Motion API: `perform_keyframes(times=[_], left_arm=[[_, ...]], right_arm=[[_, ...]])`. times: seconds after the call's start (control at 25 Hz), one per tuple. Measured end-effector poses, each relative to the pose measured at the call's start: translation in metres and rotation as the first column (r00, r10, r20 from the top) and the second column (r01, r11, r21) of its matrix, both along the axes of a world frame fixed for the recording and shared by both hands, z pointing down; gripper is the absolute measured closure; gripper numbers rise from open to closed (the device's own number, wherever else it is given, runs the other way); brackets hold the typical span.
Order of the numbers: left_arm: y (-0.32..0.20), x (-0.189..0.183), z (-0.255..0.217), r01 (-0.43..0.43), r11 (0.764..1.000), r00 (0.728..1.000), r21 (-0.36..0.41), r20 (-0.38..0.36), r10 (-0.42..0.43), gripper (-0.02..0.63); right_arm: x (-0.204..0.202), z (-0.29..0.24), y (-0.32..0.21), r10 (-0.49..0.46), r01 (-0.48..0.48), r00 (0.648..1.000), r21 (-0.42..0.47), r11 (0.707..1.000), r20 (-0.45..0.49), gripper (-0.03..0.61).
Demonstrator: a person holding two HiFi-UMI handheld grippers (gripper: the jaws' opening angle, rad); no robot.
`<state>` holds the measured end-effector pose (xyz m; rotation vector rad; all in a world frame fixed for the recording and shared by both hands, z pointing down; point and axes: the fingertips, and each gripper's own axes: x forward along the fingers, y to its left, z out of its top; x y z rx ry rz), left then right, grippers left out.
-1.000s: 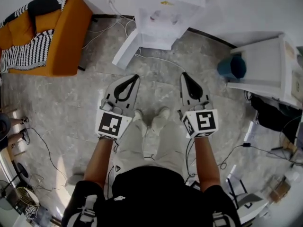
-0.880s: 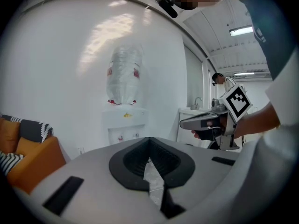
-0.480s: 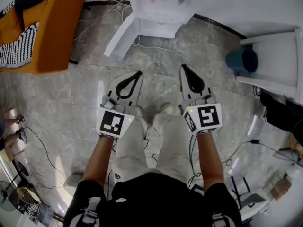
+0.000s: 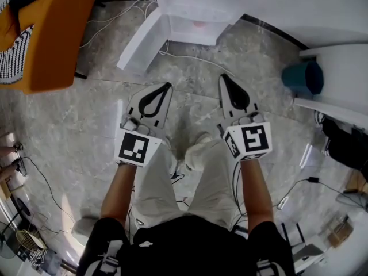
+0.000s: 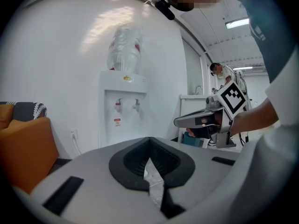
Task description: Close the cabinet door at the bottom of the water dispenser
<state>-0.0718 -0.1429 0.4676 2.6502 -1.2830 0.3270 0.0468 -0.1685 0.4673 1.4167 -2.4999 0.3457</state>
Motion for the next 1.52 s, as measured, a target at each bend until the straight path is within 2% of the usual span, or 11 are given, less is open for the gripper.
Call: perform_keyframes(times=[0.4, 0.56, 0.88, 1.0, 1.24, 1.52], left_arm=[[-0.029, -0.004, 0.077, 0.004, 0.999, 1.000, 0.036, 0.015, -0.005, 0.604], [-0.037, -0.005, 0.104, -0.004, 0.998, 1.000, 0.063, 0.030, 0.002, 0.604], [-0.051, -0.011, 0.150, 0.002, 0.992, 0.999, 0.124, 0.047, -0.008, 0.604], [-0.051, -0.011, 0.165, -0.006, 0.992, 0.999, 0.123, 0.049, 0.000, 0.604], [-0.056, -0.013, 0.179, -0.017, 0.988, 0.999, 0.152, 0.043, 0.010, 0.604], [-0.056, -0.033, 0.184, 0.021, 0.987, 0.999, 0.159, 0.030, -0.026, 0.604]], right_arm=[[0.007, 0.080, -0.032, 0.005, -0.005, 1.000, 0.029, 1.000, 0.009, 0.545], [0.008, 0.105, -0.044, -0.001, 0.004, 0.999, 0.063, 0.998, -0.043, 0.545], [-0.001, 0.145, -0.055, -0.036, 0.036, 0.999, 0.095, 0.995, -0.001, 0.545], [-0.006, 0.160, -0.056, -0.043, 0.043, 0.999, 0.097, 0.994, -0.006, 0.545], [-0.009, 0.174, -0.067, -0.046, 0.049, 0.998, 0.116, 0.992, -0.031, 0.545], [-0.022, 0.183, -0.068, -0.076, 0.079, 0.997, 0.104, 0.991, -0.031, 0.545]])
